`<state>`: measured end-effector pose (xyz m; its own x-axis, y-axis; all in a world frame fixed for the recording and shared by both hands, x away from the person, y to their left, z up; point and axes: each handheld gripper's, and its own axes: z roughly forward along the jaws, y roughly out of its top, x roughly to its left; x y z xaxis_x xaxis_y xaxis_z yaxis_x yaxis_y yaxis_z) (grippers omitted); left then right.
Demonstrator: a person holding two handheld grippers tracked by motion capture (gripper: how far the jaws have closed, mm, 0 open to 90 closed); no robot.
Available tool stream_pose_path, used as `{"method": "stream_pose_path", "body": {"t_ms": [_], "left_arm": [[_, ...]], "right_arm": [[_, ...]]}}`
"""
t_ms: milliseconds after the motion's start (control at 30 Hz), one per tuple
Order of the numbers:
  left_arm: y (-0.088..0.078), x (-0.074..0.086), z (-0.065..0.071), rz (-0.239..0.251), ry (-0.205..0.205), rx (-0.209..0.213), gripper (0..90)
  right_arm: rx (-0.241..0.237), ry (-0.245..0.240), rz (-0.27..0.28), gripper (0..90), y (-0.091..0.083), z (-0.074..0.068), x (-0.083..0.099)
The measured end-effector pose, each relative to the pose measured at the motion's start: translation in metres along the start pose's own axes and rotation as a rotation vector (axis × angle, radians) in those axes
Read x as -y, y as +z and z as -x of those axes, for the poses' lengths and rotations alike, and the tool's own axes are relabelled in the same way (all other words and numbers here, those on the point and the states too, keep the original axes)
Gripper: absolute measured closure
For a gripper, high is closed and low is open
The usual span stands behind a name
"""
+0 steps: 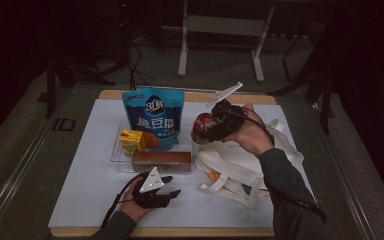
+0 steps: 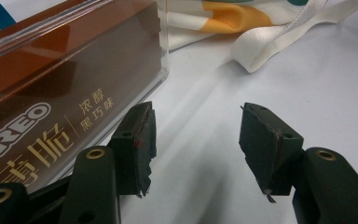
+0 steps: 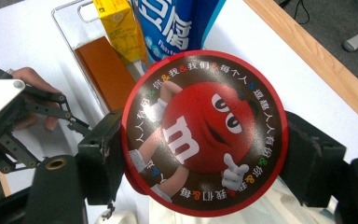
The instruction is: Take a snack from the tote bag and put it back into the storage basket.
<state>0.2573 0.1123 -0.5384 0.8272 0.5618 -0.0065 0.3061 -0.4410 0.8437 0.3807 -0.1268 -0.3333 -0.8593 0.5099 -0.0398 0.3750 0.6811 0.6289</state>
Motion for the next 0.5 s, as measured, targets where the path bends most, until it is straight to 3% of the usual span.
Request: {"method": "stream_pose_path", "body": {"t_ms": [500], "left_arm": [[0.0,0.0,0.0,0.0,-0.003,0.003,45.3]], "right_arm": [[-0.01,-0.013,0.003,25.5,0.015,0.0,-0.016]]}}
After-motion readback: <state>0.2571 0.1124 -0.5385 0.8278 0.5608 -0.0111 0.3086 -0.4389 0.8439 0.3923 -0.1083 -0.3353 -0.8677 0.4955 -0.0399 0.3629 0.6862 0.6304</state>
